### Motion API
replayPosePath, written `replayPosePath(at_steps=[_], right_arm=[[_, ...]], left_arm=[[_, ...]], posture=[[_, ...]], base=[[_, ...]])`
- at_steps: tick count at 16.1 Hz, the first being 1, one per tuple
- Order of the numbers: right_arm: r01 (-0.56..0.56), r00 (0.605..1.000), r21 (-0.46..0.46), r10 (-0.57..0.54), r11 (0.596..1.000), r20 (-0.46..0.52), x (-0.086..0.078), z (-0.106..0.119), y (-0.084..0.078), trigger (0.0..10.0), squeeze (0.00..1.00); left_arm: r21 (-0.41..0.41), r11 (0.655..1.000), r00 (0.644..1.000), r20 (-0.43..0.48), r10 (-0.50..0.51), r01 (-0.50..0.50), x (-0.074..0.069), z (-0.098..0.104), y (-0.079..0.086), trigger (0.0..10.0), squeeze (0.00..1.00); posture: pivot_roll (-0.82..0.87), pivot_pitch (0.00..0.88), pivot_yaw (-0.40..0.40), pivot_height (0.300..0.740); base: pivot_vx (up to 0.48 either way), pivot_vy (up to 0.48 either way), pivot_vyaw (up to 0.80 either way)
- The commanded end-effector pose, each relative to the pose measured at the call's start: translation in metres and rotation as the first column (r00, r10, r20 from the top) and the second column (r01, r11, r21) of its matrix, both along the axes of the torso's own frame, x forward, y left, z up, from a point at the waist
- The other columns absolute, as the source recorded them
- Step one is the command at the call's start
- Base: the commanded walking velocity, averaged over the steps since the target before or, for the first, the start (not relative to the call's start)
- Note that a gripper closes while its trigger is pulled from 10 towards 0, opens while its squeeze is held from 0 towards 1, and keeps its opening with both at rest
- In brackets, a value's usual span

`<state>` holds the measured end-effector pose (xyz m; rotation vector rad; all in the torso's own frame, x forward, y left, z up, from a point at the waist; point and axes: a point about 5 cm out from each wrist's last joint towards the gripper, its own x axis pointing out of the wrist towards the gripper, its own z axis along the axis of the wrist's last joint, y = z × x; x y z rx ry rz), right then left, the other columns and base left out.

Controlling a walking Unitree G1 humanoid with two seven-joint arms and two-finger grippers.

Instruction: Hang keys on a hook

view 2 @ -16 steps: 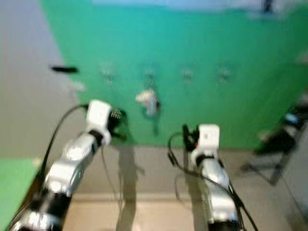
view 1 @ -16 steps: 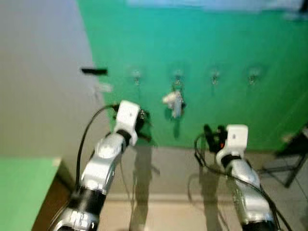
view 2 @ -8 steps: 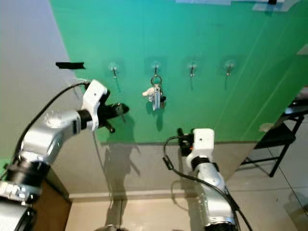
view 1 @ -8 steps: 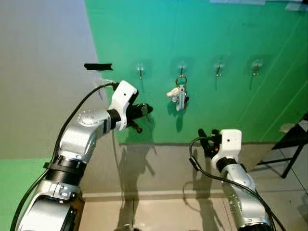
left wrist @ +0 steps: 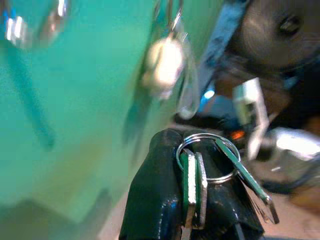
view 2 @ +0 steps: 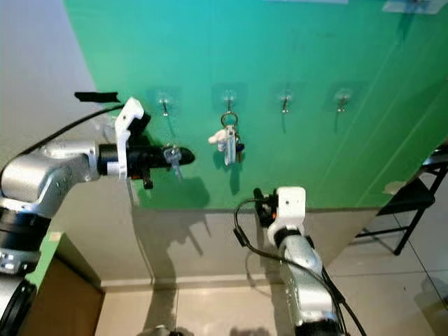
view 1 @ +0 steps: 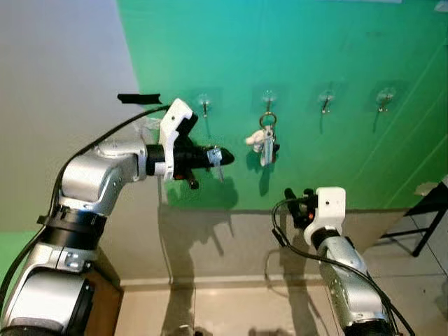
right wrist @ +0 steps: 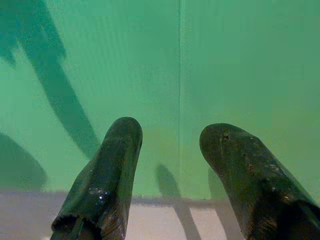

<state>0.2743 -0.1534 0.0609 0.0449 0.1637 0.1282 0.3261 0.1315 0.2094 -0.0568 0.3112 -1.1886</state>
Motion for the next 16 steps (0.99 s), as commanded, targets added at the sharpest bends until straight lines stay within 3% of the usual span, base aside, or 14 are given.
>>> replayPosePath(at_steps=[1,3,5,7,10,13,15,16], right_arm=[[-0.004,1.000,0.004,0.004,1.000,-0.007,0.000,-0.001,0.000,10.0,0.00],[-0.013,1.000,0.001,0.013,1.000,-0.011,0.000,-0.002,0.001,10.0,0.00],[-0.030,0.999,-0.001,0.030,1.000,-0.021,-0.002,-0.005,0.003,10.0,0.00],[-0.033,0.999,-0.002,0.033,0.999,-0.024,-0.002,-0.006,0.003,10.0,0.00],[-0.050,0.998,-0.009,0.050,0.999,-0.037,-0.001,-0.008,0.003,10.0,0.00],[-0.063,0.997,-0.009,0.063,0.998,-0.042,-0.001,-0.009,0.005,10.0,0.00],[-0.079,0.996,-0.011,0.079,0.997,-0.053,-0.001,-0.010,0.006,10.0,0.00],[-0.084,0.995,-0.012,0.083,0.996,-0.055,-0.001,-0.011,0.007,10.0,0.00]], left_arm=[[-0.032,0.999,1.000,0.023,-0.017,0.018,-0.001,0.013,0.000,10.0,0.00],[-0.058,0.998,0.999,-0.036,0.034,-0.036,0.000,0.017,0.001,10.0,0.00],[-0.164,0.984,0.997,-0.052,0.059,-0.067,-0.001,0.029,-0.003,10.0,0.00],[-0.200,0.975,0.994,-0.066,0.085,-0.097,0.001,0.032,-0.002,10.0,0.00],[-0.305,0.928,0.977,-0.067,0.202,-0.213,0.005,0.044,-0.001,10.0,0.00],[-0.298,0.894,0.942,-0.121,0.313,-0.335,0.010,0.042,0.003,10.0,0.00],[-0.204,0.851,0.862,-0.279,0.424,-0.485,0.014,0.028,0.006,10.0,0.00],[-0.185,0.848,0.849,-0.303,0.432,-0.497,0.013,0.024,0.005,10.0,0.00]], posture=[[-0.08,0.000,0.041,0.740],[-0.07,0.000,0.038,0.740],[-0.07,0.000,0.032,0.740],[-0.07,0.000,0.030,0.740],[-0.05,0.000,0.021,0.740],[-0.04,0.000,0.018,0.740],[-0.03,0.000,0.010,0.740],[-0.03,0.000,0.010,0.740]], base=[[0.000,0.000,0.00],[0.000,0.000,0.00],[0.000,0.000,0.00],[0.000,0.000,0.00],[0.000,0.000,0.00],[0.000,0.000,0.00],[0.000,0.000,0.00],[0.000,0.000,0.00]])
